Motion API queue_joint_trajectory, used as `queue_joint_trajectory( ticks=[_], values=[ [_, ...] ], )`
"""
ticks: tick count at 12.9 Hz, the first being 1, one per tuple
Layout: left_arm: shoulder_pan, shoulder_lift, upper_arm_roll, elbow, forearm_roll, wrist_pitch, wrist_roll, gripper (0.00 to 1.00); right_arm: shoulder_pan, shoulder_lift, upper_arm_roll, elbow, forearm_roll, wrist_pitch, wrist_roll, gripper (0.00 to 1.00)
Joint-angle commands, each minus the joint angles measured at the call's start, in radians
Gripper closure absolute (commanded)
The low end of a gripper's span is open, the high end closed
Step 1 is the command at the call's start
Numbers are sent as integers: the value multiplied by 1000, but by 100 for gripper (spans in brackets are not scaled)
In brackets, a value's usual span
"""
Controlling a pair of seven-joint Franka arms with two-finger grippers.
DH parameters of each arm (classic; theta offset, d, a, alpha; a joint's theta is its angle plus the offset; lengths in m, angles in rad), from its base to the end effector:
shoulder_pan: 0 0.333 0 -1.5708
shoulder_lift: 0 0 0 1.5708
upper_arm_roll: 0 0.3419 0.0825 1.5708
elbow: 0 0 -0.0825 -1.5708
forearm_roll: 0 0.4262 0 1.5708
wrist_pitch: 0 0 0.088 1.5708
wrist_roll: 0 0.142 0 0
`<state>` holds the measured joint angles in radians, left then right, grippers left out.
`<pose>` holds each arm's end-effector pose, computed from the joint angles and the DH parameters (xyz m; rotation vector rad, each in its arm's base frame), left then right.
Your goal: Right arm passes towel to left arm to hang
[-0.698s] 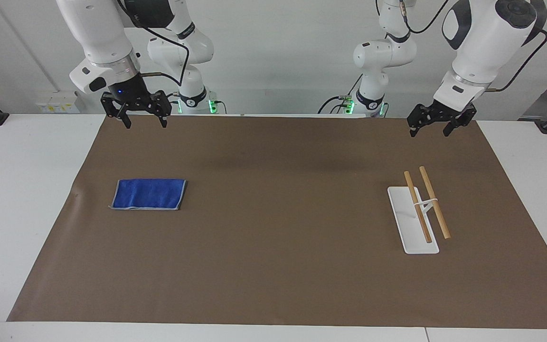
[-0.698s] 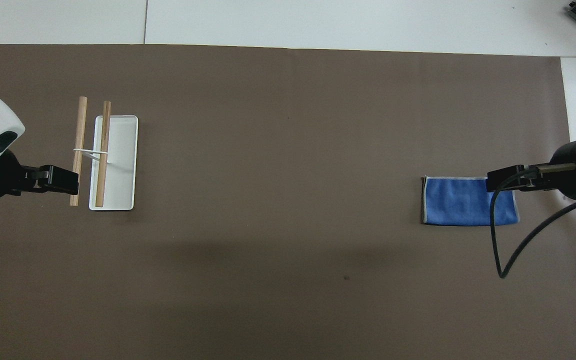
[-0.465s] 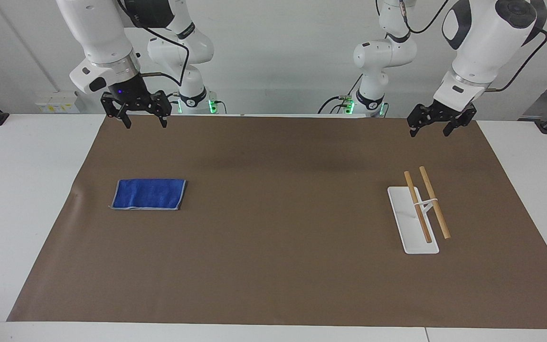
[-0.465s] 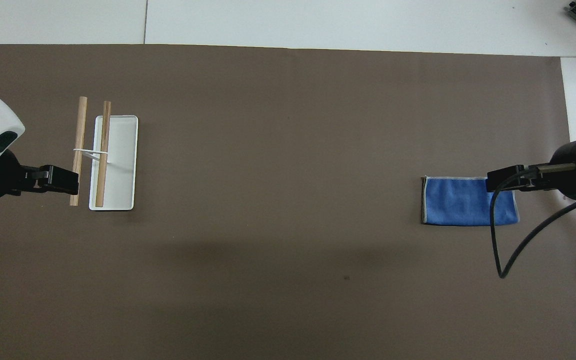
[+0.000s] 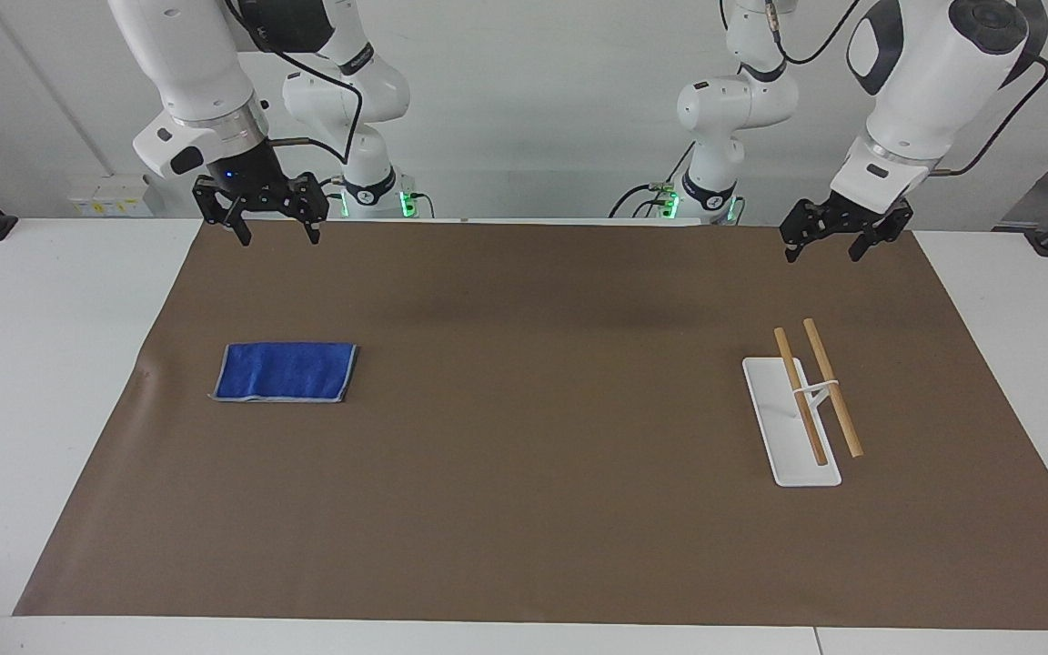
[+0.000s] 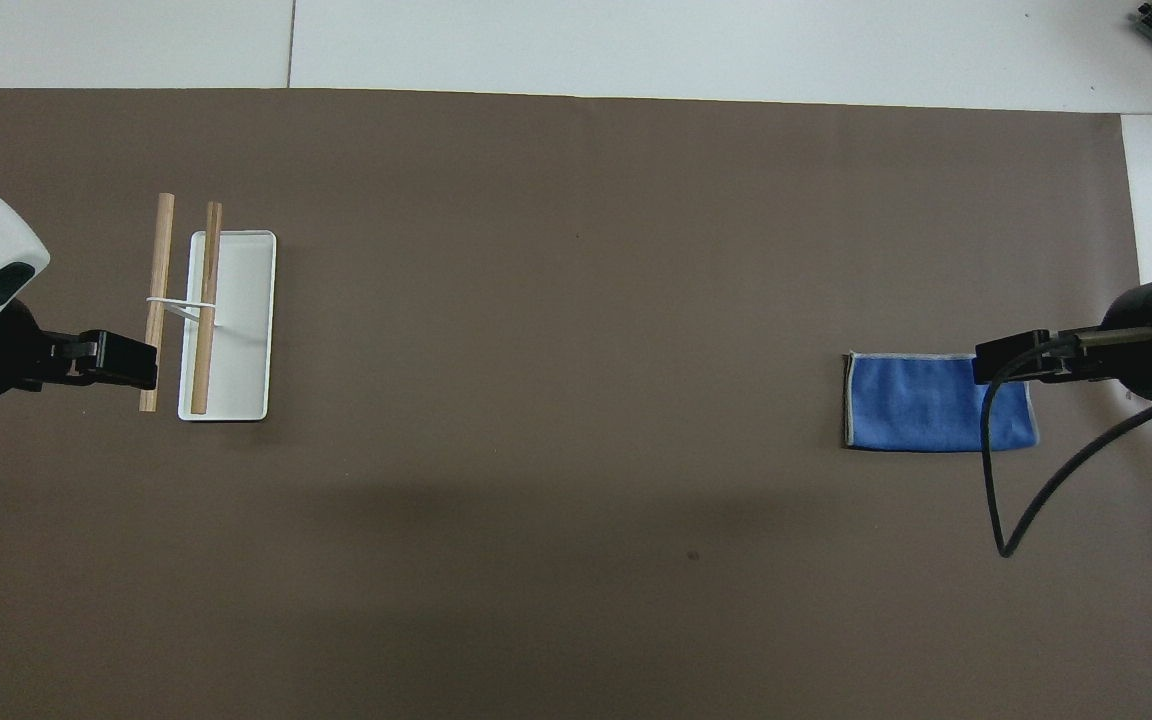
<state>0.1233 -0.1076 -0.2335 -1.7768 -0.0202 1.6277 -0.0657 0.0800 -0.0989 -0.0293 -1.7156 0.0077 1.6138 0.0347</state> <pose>0.5560 -0.0696 0.5747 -3.1316 0.0643 0.0686 0.5647 0.0290 0.6020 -3.1310 -0.0247 0.0053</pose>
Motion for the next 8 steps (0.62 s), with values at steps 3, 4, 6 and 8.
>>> queue_joint_trajectory(
  ticks=[3,4,6,8],
  values=[
    [-7,-29,5,-30,14,14,-5,0,-38,-22,-15,-33,20,29,-36,0],
    [-7,-27,5,-30,14,14,-5,0,-46,-25,-15,-53,20,56,-36,0],
    [-7,-27,5,-30,14,15,-5,0,-74,-65,-15,-158,20,151,-65,0],
    [-8,-27,5,-30,14,15,-5,0,-110,-78,-15,-240,20,242,-128,0]
  ],
)
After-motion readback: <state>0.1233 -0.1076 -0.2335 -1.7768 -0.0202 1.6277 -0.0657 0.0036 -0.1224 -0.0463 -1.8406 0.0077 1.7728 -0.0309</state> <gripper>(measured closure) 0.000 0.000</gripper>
